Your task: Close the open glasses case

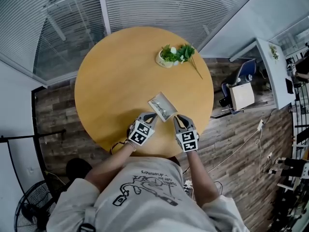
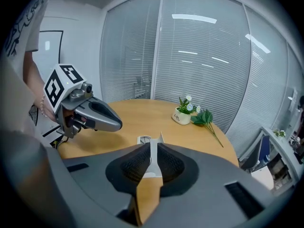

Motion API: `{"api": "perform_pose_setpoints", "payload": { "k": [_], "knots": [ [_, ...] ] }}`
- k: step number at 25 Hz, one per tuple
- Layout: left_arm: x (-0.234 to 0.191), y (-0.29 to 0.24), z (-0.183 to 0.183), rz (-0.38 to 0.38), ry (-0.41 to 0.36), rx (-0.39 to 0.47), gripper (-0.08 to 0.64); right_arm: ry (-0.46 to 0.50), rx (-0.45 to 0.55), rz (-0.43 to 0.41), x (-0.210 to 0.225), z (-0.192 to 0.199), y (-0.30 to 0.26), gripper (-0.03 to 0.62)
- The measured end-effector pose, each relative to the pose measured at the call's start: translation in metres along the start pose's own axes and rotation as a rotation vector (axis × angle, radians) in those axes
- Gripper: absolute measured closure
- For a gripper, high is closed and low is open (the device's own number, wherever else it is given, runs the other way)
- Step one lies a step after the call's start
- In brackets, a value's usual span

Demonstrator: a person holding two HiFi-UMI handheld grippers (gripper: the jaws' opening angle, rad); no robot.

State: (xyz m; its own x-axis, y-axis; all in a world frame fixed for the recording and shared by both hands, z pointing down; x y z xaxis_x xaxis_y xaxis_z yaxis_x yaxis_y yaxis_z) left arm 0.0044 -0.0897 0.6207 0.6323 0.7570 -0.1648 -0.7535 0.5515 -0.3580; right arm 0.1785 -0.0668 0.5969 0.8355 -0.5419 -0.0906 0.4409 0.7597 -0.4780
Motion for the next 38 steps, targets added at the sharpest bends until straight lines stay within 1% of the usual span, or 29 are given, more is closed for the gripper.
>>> {"api": "perform_pose_setpoints", "payload": {
  "k": [9, 19, 27, 34, 38],
  "knots": [
    [-0.008, -0.022, 0.019, 0.008, -0.017, -0.066, 0.541, -0.005, -0.051, -0.001, 0.012, 0.019, -0.018, 0.532],
    [-0.022, -0.048, 0.042, 0.037, -0.042, -0.154, 0.541, -0.01, -0.109, -0.007, 0.027, 0.036, -0.038, 0.525],
    [-0.029, -0.065, 0.054, 0.058, -0.039, -0.214, 0.541, -0.021, -0.15, -0.024, 0.039, 0.046, -0.054, 0.522],
    [-0.033, -0.07, 0.068, 0.062, -0.04, -0.251, 0.541, -0.033, -0.18, -0.031, 0.047, 0.055, -0.062, 0.52],
    [-0.032, -0.075, 0.071, 0.069, -0.036, -0.263, 0.541, -0.039, -0.199, -0.054, 0.05, 0.056, -0.065, 0.52]
  ]
}}
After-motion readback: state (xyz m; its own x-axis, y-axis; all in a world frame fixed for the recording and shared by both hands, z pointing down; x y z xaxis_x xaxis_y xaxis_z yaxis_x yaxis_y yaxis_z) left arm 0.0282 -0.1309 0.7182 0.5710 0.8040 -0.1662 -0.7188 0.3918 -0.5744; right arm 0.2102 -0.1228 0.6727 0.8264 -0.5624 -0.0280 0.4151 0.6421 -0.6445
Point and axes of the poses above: the fingertips, and each gripper's own axes: y backward along the fingers, x to its right, z out of its underside, the point moved 8 cm from there along y, backward along the fingers, and after that the axes turned 11 degrees about x, right-handed, at the moved point
